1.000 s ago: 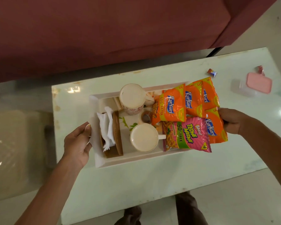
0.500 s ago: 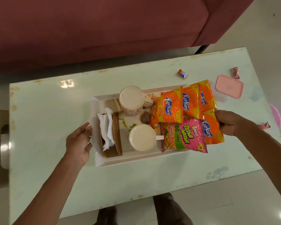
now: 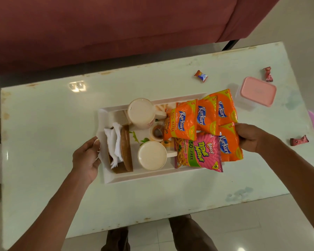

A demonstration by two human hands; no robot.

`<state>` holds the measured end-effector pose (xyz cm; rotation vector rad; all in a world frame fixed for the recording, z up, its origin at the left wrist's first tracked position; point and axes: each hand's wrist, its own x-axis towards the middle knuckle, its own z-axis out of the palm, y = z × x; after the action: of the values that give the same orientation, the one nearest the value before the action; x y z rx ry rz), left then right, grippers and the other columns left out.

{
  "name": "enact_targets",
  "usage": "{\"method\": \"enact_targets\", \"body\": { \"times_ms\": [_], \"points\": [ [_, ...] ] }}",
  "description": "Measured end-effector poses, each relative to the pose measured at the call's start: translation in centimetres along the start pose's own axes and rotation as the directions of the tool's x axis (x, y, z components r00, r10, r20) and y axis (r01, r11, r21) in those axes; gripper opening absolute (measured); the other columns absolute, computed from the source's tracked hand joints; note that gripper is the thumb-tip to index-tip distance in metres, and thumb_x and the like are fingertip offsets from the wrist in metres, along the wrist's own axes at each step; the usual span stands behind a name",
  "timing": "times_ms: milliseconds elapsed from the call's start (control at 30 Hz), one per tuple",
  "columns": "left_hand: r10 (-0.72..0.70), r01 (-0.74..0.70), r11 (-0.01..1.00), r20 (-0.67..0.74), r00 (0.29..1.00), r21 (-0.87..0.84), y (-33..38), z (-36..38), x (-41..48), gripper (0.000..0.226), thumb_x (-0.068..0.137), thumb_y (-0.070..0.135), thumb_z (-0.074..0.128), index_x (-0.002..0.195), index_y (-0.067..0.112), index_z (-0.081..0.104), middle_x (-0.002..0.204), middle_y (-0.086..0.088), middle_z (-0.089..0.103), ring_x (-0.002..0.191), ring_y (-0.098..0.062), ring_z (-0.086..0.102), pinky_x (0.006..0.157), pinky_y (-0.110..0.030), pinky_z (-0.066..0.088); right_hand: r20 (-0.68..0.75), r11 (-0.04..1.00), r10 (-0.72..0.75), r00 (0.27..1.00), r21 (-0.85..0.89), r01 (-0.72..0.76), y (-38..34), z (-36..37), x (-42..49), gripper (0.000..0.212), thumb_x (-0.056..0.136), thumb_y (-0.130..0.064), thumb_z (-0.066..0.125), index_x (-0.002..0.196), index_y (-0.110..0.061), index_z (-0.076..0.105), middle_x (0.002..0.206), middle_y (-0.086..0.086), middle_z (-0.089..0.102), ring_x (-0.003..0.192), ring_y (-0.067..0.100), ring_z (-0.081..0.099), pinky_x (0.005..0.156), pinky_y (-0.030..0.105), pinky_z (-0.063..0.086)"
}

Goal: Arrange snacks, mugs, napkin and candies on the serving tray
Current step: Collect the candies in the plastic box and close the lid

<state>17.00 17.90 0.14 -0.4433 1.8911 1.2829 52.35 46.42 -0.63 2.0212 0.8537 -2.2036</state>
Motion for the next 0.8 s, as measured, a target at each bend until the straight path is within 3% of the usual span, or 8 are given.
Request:
{"method": "enact_targets", "body": {
  "times_ms": [100,300,400,533,667,800],
  "points": [
    [0.008,-0.008,1.000,0.001,1.000,0.005,-0.2,-0.1,0.1,0.029,0.098,0.008,0.061,0.126,0.013,0.066,0.091,0.001,0.067,0.075,-0.011,0.059,0.081,-0.031,0.051,0.003,1.000,-0.004,1.000,-0.006,0.004,0.0,0.0,-0.1,0.020,0.098,-0.029,0.054,0.105,-0.018,0.069,0.088,0.010,0.079,0.071,0.028,0.077,0.053,0.045,0.061],
    [0.019,-0.020,0.999,0.024,1.000,0.033,0.3,-0.1,-0.5,0.026,0.099,0.015,0.060,0.124,0.019,0.067,0.095,0.003,0.069,0.079,-0.013,0.060,0.085,-0.034,0.052,-0.045,0.996,-0.044,0.998,0.074,0.047,0.1,-0.3,-1.2,0.022,0.102,-0.026,0.050,0.108,-0.016,0.068,0.097,0.010,0.078,0.081,0.027,0.076,0.060,0.045,0.060],
    [0.040,-0.041,0.997,0.009,0.999,0.068,0.7,-0.2,-1.4,0.028,0.100,0.019,0.058,0.127,0.021,0.067,0.109,0.001,0.069,0.092,-0.014,0.062,0.097,-0.037,0.049,-0.159,0.994,-0.080,0.984,0.066,0.092,0.3,-0.7,-2.0,0.019,0.102,-0.025,0.051,0.109,-0.014,0.066,0.103,0.009,0.070,0.091,0.024,0.068,0.071,0.043,0.055],
    [0.082,-0.080,0.993,-0.022,0.996,0.084,0.9,-0.8,-3.0,0.029,0.100,0.019,0.057,0.129,0.019,0.065,0.120,0.001,0.069,0.112,-0.017,0.064,0.089,-0.033,0.049,-0.208,0.981,-0.191,0.959,-0.062,0.182,0.5,-1.3,-3.9,0.022,0.103,-0.024,0.049,0.112,-0.011,0.064,0.105,0.009,0.069,0.095,0.027,0.066,0.083,0.042,0.052],
    [0.222,-0.207,0.965,-0.082,0.972,0.162,0.9,-1.4,-4.9,0.029,0.100,0.016,0.056,0.128,0.020,0.064,0.130,-0.002,0.065,0.121,-0.020,0.061,0.096,-0.037,0.050,-0.281,0.939,-0.337,0.899,-0.171,0.298,0.2,-1.4,-6.2,0.021,0.101,-0.017,0.052,0.115,-0.006,0.064,0.117,0.015,0.068,0.107,0.033,0.065,0.093,0.044,0.052],
    [0.471,-0.437,0.859,-0.076,0.879,0.269,1.6,-1.3,-8.0,0.028,0.100,0.018,0.057,0.127,0.022,0.065,0.132,0.006,0.064,0.124,-0.015,0.059,0.104,-0.039,0.049,-0.349,0.825,-0.532,0.771,-0.419,0.380,-0.2,-0.5,-8.8,0.024,0.100,-0.020,0.053,0.116,-0.013,0.069,0.114,0.007,0.070,0.105,0.028,0.066,0.097,0.049,0.053]
  ]
}}
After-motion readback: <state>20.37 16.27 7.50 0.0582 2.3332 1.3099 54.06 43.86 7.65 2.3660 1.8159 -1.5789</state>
